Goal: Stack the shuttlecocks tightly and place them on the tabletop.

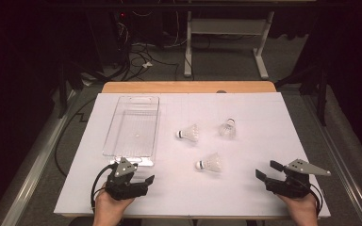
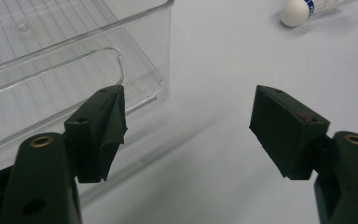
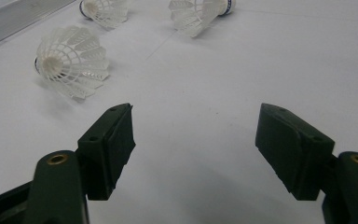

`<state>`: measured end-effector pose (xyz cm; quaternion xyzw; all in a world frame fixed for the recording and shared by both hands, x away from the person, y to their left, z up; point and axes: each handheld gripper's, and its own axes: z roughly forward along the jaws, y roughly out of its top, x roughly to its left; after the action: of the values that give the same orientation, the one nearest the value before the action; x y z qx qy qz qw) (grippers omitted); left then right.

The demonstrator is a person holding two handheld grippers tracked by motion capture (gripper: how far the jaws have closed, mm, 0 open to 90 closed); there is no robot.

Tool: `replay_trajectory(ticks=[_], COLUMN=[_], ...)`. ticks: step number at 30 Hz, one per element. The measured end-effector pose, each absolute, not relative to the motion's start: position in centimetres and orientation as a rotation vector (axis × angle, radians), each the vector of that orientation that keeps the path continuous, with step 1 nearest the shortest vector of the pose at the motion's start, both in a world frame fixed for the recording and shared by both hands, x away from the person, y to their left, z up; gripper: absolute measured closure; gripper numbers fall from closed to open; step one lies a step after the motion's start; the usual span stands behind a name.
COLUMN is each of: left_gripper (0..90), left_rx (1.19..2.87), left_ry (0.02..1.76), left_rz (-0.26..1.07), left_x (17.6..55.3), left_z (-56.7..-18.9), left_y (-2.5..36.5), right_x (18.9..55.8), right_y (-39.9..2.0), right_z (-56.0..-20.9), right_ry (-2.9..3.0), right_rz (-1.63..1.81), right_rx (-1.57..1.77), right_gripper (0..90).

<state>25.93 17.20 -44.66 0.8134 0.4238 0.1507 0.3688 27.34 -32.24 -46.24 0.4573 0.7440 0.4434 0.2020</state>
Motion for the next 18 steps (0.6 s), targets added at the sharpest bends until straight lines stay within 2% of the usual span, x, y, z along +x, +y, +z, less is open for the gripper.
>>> replay_trajectory(ticks=[18], left_gripper=[27.7], left_rx=[2.065], left_ry=[1.116], left_rz=[0.417], left_x=[26.0], left_z=[-44.6], left_y=[18.8], right_x=[27.4], right_y=[-32.3], right_z=[-46.3], right_ry=[2.077], right_rz=[1.236], right_rx=[1.279], right_gripper=[28.3])
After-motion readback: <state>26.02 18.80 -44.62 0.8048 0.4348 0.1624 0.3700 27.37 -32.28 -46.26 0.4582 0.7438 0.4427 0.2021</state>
